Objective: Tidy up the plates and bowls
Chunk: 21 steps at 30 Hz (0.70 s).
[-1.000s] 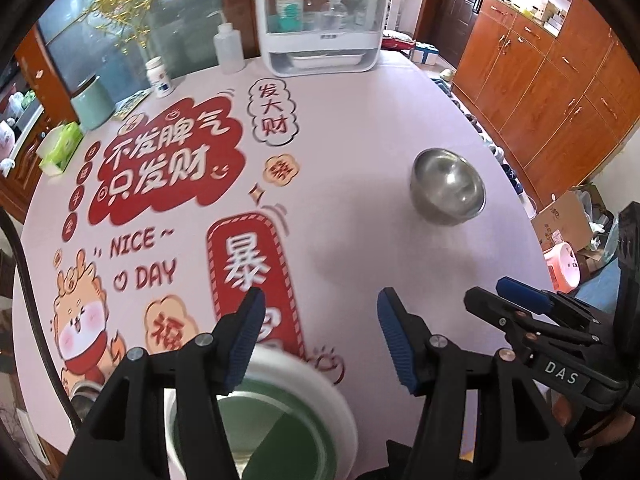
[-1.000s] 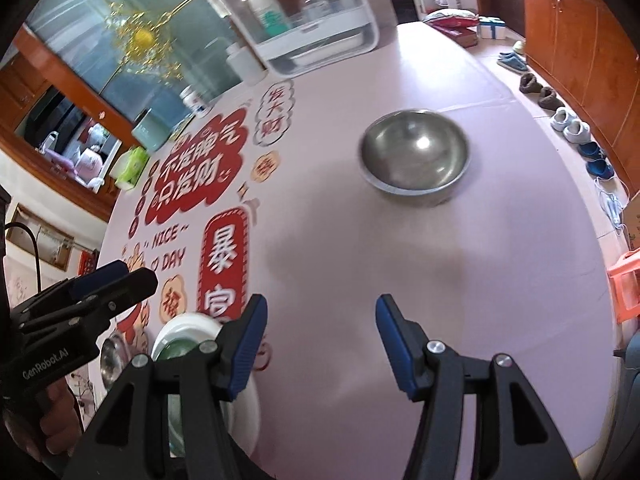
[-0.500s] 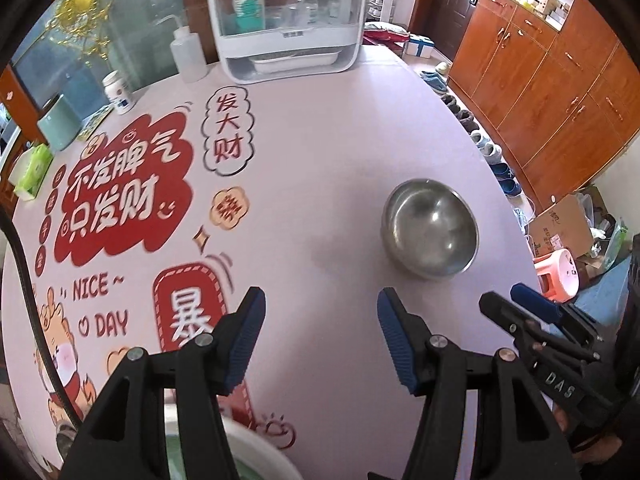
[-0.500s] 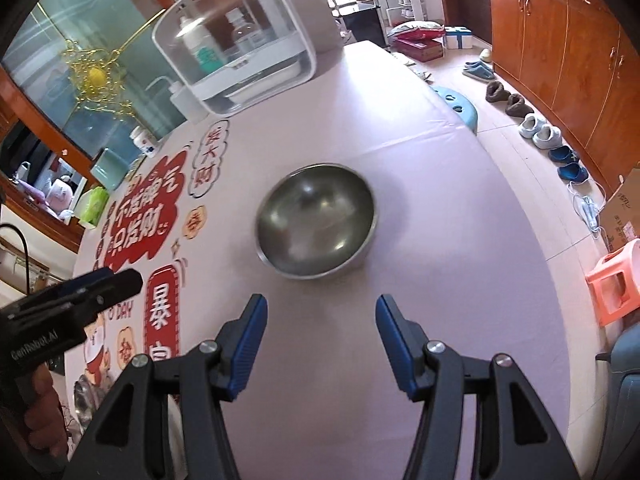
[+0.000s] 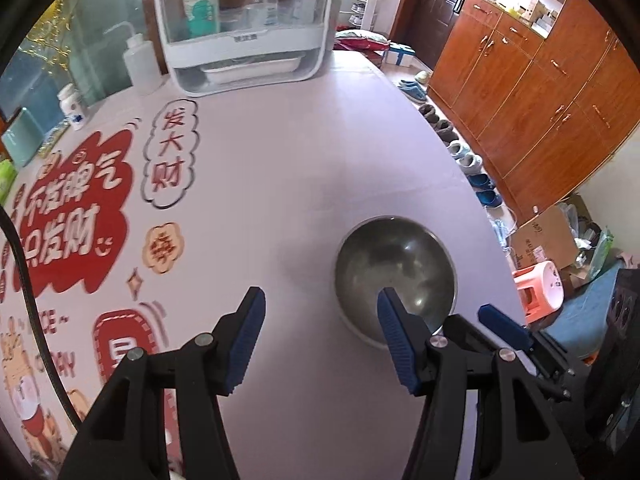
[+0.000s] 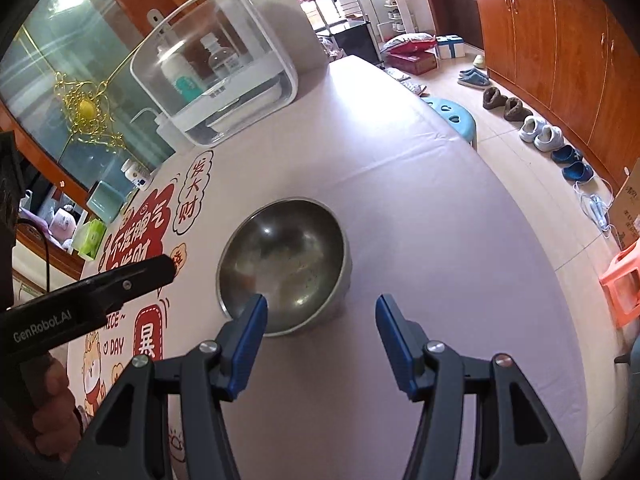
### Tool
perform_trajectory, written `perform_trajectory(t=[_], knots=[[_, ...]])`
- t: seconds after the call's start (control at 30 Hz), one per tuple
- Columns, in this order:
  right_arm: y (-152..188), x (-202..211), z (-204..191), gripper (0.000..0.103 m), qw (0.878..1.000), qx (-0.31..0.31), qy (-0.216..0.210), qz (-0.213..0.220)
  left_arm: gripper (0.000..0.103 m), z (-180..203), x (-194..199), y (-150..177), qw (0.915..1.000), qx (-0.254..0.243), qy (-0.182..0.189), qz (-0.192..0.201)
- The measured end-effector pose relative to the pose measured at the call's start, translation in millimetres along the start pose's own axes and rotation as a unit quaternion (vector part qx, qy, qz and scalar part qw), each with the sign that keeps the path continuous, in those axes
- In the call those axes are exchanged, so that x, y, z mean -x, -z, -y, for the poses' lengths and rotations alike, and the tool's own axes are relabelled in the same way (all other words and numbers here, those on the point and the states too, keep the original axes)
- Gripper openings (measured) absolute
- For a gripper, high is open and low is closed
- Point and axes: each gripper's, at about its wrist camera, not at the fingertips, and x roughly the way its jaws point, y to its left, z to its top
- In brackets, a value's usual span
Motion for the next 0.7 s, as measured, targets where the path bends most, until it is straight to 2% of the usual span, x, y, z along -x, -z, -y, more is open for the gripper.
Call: perform_trajectory(t=[0.13, 0.27, 0.4, 0.43, 0.47, 0.67, 0.7], knots=[[-2.1, -11.6, 4.8, 0.056, 1.0, -0.007, -0.002, -0.004, 0.057, 4.5, -21.1, -3.8, 0.9999, 0.001, 0.01, -0.009], [-3.5, -19.1, 8.5, 0.045, 1.0, -0.014, -0.01, -0.008, 0.057, 7.7, -38.6, -3.8, 0.9996, 0.0, 0.002, -0.03], [-3.2, -23.3, 9.7, 0.036, 1.0, -0.016, -0.016, -0.013, 0.045, 8.7, -52.3, -1.6, 0.9983, 0.008, 0.009, -0.057], [-3.6, -24.0, 9.7, 0.031, 1.0, -0.016, -0.019, -0.014, 0.044, 8.7, -54.6, -0.9, 0.9981, 0.009, 0.01, -0.06], [-3.9, -24.2, 9.9, 0.028, 1.0, -0.015, -0.021, -0.015, 0.04, 8.7, -56.0, -0.5, 0.998, 0.01, 0.01, -0.062], [-3.8, -26.3, 11.6, 0.02, 0.999, -0.016, -0.033, -0.022, 0.03, 10.8, -63.8, 1.1, 0.9964, 0.02, 0.0, -0.082], [-3.9, -26.3, 11.2, 0.02, 0.999, -0.016, -0.033, -0.023, 0.025, 10.4, -65.8, 1.9, 0.9959, 0.022, -0.002, -0.087]])
